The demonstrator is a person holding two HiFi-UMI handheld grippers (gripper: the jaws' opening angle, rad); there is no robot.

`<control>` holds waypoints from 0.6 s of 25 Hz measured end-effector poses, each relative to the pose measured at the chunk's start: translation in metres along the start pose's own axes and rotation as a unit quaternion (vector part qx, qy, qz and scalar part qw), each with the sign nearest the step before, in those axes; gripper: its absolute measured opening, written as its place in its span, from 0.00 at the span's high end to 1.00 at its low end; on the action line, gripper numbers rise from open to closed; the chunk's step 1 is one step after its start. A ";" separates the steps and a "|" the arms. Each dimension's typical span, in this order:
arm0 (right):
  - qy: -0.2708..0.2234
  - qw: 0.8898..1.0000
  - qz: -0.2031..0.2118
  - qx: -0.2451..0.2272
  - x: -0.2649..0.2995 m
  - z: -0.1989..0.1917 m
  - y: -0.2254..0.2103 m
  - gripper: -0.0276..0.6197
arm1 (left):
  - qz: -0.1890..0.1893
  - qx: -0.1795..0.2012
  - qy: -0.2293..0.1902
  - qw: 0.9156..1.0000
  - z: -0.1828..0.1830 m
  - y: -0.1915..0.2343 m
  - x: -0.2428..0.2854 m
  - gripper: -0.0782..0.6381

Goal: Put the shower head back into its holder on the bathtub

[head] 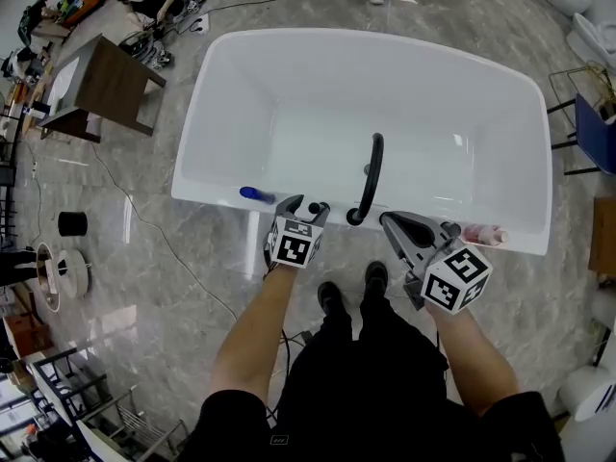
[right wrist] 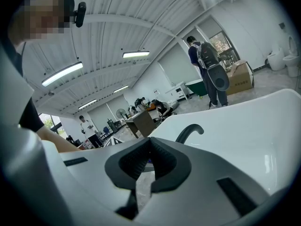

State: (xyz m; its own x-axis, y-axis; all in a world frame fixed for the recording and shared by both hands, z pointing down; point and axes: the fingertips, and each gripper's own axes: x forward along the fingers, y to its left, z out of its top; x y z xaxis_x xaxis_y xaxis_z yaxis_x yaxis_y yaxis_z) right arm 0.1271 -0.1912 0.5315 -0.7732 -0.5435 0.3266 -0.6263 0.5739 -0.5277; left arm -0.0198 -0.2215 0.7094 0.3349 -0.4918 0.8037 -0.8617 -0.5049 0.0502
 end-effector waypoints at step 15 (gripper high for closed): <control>-0.020 0.999 0.013 -0.032 0.000 0.016 0.022 0.94 | -0.011 0.025 -0.047 0.999 0.042 -0.004 -0.073 0.59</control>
State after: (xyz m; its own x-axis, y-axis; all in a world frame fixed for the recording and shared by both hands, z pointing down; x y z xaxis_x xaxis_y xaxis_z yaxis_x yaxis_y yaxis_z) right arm 0.1149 -0.1887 0.5077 -0.7857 -0.5515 0.2801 -0.6117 0.6254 -0.4845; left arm -0.0242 -0.2134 0.6253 0.3898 -0.5444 0.7428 -0.8351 -0.5490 0.0359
